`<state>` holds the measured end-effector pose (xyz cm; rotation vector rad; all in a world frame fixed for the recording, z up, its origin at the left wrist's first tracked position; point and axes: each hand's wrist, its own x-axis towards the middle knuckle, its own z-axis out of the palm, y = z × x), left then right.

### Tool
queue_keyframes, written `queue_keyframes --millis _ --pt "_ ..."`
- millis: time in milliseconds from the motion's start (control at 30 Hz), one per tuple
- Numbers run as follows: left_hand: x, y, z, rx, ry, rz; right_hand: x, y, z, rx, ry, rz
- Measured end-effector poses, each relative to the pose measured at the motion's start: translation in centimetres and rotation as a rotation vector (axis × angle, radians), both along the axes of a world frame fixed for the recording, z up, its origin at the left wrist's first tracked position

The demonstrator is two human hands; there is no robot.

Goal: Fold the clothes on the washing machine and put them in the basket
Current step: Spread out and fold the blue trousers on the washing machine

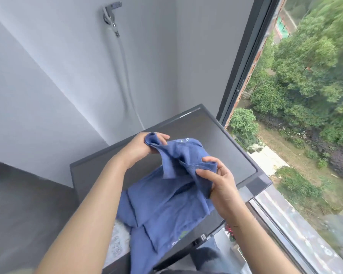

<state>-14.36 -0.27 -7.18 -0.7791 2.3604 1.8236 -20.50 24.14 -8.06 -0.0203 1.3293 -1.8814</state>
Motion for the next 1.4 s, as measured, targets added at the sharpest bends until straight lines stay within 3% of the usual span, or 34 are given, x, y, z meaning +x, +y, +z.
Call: queue_keyframes --millis 133,267,400,467,533,600,667,733,1000,1200,1400 --pt "6.8 -1.4 -2.0 -0.183 -0.046 -0.035 6.3 -1.1 -2.0 0.087 0.217 0.135" --pt "13.0 -2.7 -5.8 -0.268 -0.195 -0.126 12.7 -1.5 -5.8 0.225 0.466 0.487" --pt "16.2 -2.8 -8.2 -0.346 -0.269 -0.025 17.2 -0.6 -8.2 0.311 0.574 0.73" --pt "16.4 -2.2 -8.4 -0.398 -0.249 0.071 18.5 -0.6 -8.1 0.339 0.633 0.651" --pt "15.8 -1.6 -8.3 -0.42 -0.182 0.196 19.0 -0.7 -8.0 0.369 0.723 0.431" --pt "14.9 -1.2 -8.4 -0.401 -0.12 0.276 18.7 -0.5 -8.5 0.446 0.937 0.272" --pt "13.9 -1.0 -8.8 -0.364 -0.145 0.24 18.2 0.0 -9.6 0.617 1.175 0.295" --pt "13.0 -0.7 -9.4 -0.358 -0.207 0.158 18.2 0.4 -10.8 0.785 1.297 0.335" --pt "12.0 0.5 -9.0 -0.645 -0.222 0.085 17.7 1.0 -12.2 0.804 1.263 0.197" --pt "12.2 -0.1 -7.4 -0.457 -0.106 0.073 18.6 1.0 -11.4 0.821 1.271 0.293" --pt "14.5 -0.8 -8.8 -0.21 -0.269 -0.003 18.9 0.6 -11.2 0.765 1.202 0.145"
